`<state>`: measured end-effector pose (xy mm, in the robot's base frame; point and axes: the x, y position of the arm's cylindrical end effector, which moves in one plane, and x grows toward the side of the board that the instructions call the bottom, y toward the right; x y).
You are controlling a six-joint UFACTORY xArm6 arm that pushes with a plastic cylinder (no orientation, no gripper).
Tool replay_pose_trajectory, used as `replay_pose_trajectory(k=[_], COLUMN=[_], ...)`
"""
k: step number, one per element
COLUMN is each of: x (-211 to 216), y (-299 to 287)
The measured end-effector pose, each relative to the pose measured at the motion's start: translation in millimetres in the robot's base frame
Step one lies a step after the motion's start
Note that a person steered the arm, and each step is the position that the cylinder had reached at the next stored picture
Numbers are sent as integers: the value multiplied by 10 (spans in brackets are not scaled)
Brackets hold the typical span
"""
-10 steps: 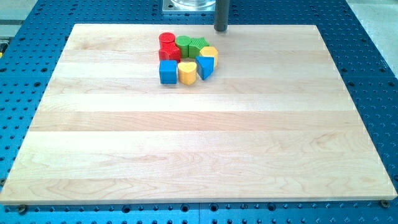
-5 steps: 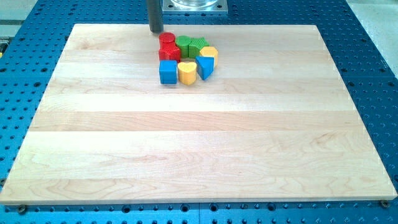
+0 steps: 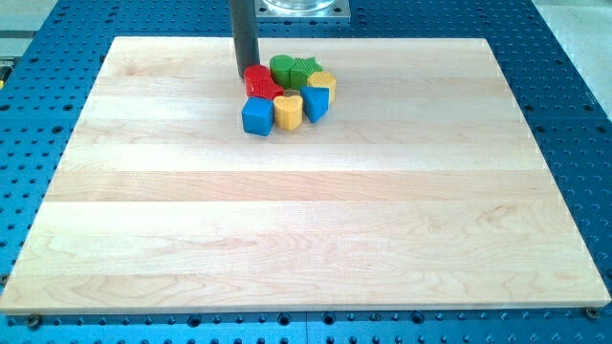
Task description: Adjust the circles and blue cube to form a circle
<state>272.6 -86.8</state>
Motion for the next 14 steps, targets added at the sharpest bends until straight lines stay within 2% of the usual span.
replay_pose_trajectory(k=[1,2,3,4,5,8,9,11,13,14], x=[231,956,1469,1574,1500,1457,1188,1186,1057,1057], y=[-587,-670,-269,36,405,-434,-33,37,437,437])
